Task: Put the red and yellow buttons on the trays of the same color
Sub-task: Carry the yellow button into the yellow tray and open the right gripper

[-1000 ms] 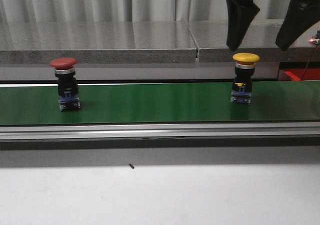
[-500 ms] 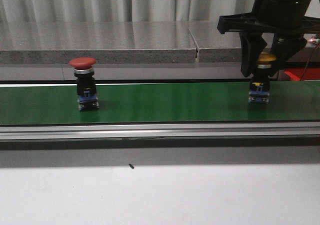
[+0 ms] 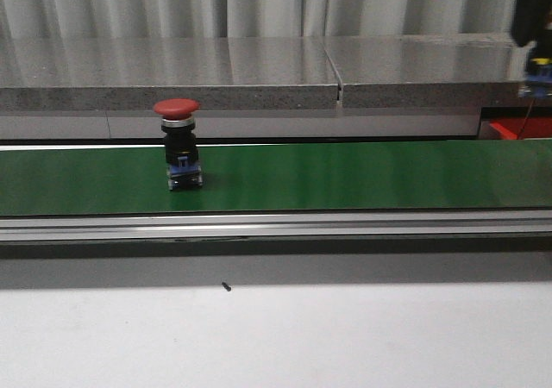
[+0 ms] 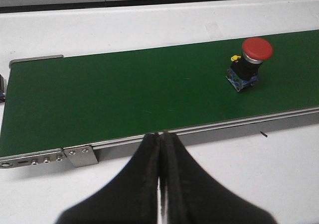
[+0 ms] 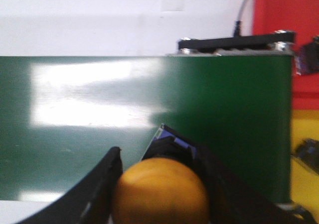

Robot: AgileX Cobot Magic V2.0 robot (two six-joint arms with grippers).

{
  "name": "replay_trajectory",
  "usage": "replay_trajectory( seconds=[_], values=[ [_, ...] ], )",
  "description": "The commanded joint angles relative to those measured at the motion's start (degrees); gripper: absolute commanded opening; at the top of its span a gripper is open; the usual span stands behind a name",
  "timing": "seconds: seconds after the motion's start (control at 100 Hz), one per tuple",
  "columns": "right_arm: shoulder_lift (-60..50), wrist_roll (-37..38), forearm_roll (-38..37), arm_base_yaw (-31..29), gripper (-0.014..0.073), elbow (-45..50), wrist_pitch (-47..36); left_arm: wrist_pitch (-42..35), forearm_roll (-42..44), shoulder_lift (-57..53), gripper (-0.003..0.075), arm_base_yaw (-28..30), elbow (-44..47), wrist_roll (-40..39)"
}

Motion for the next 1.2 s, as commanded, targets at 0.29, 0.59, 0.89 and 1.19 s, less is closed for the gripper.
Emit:
replay_trajectory(
  seconds=[0.29,0.59,0.89,1.19],
  values=[
    [-13.44,0.06,-2.41,-22.20,0.0057,7.77,0.41,-3.09,-1.14,-0.10,-0.0020,-0.43,-1.40,0.00],
    [-12.81,0.06,0.04,-36.21,0.0057,13.33,-5.63,-3.09,-1.14,-0.10,-0.0020,-0.43,-1.40,0.00],
    [-2.89,0.06,2.73,-40.20,0.0057,15.20,-13.31,-3.09,-1.14,-0.10,-0.0020,-0.43,-1.40,0.00],
    [7.18,0.06,3.46,-40.20,0.0058,15.20,-21.91,-3.09,-1.14,-0.10,-0.0020,-0.43,-1.40,0.00]
  ],
)
